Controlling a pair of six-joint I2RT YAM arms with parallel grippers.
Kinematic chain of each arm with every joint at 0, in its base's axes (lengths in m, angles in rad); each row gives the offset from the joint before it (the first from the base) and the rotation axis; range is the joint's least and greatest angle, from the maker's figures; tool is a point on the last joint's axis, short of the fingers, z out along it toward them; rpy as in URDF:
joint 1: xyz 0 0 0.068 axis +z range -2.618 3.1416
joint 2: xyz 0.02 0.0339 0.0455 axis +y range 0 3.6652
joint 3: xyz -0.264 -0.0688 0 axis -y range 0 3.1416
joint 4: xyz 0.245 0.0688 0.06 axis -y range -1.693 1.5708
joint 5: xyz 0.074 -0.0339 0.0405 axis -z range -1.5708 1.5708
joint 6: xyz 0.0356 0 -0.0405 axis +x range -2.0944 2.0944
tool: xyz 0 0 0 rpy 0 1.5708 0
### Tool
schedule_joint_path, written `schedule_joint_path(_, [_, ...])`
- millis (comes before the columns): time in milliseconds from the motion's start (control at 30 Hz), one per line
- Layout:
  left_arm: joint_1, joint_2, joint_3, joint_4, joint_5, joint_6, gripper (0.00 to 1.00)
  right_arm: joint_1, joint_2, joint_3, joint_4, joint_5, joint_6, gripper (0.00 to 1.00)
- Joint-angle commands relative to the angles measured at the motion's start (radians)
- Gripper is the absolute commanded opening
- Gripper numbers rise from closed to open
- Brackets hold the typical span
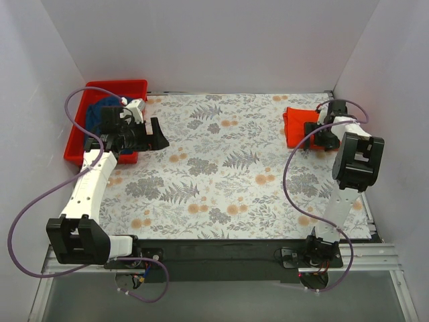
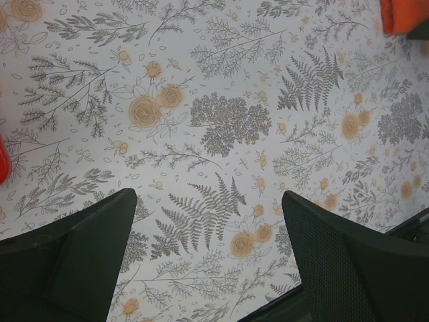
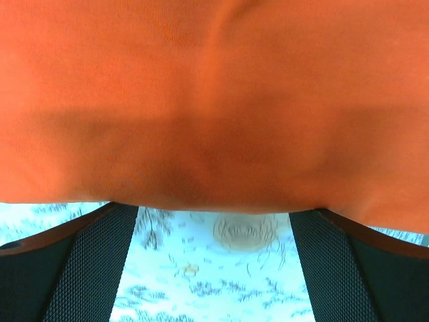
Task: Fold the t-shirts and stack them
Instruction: Neatly place the folded tshirt to the corner
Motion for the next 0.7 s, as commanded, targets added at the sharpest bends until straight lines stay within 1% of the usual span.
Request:
schedule_joint_path(0, [0.000,-0.004,-0.002,0.008,-0.007,0.013,0.90,0.009,0.080,0.057,-0.022,-0.064,0.032,0.98])
schedule_joint_path(667, [0.000,0.039,-0.030,0.018,-0.020,0.013,0.90,0.033,0.281,0.403,-0.062,-0.046,0.031,0.98])
